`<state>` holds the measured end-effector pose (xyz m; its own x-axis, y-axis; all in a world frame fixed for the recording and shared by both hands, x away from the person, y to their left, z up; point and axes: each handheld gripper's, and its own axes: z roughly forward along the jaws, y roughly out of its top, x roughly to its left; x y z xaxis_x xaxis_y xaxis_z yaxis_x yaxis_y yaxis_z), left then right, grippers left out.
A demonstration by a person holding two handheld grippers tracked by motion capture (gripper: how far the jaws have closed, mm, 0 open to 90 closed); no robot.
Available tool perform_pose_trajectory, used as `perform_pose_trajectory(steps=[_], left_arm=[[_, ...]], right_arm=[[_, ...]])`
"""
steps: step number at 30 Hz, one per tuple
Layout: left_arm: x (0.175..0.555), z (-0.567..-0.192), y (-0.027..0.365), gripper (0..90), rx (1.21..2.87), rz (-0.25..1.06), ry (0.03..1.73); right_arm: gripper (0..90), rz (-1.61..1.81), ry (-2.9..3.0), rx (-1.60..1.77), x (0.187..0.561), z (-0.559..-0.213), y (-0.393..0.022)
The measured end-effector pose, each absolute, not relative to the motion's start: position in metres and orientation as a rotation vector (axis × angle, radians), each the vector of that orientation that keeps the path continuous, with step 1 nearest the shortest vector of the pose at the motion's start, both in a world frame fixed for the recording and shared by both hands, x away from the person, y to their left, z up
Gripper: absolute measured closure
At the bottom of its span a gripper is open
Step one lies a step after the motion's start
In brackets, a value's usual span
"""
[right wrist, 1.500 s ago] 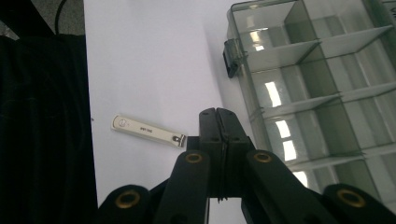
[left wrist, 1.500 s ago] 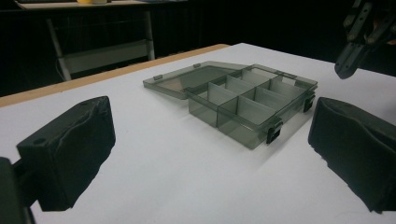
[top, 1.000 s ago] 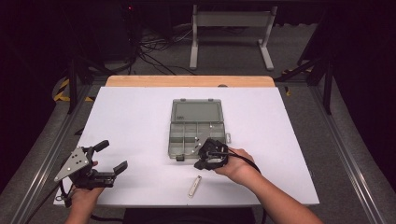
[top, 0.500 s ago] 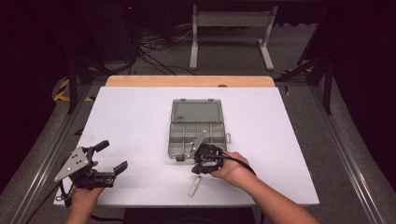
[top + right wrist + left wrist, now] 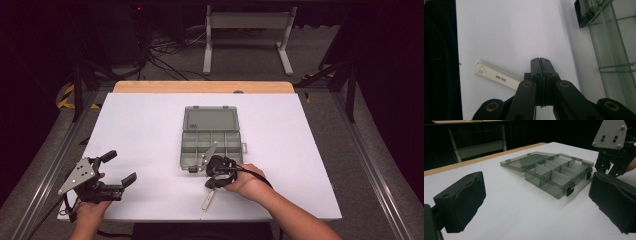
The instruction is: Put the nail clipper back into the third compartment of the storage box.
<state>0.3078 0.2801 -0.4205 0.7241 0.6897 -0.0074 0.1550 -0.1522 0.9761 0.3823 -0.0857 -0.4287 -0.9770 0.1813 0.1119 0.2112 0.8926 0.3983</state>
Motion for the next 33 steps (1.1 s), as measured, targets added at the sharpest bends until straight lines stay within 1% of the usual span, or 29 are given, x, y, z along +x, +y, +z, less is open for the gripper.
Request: perform_pose_trajectory(steps=[15,33], left_arm=[[0.308,-0.42,0.278,1.7,1.692,0.537,0.679],[0.308,-0.421,0.279,1.8,1.688,0.531,0.679]], right_arm=[[90.0,-0.59,-2.989,-0.322,0.371,-0.428,-0.101],[90.0,-0.587,-2.962,-0.342,0.347,-0.43,-0.119]])
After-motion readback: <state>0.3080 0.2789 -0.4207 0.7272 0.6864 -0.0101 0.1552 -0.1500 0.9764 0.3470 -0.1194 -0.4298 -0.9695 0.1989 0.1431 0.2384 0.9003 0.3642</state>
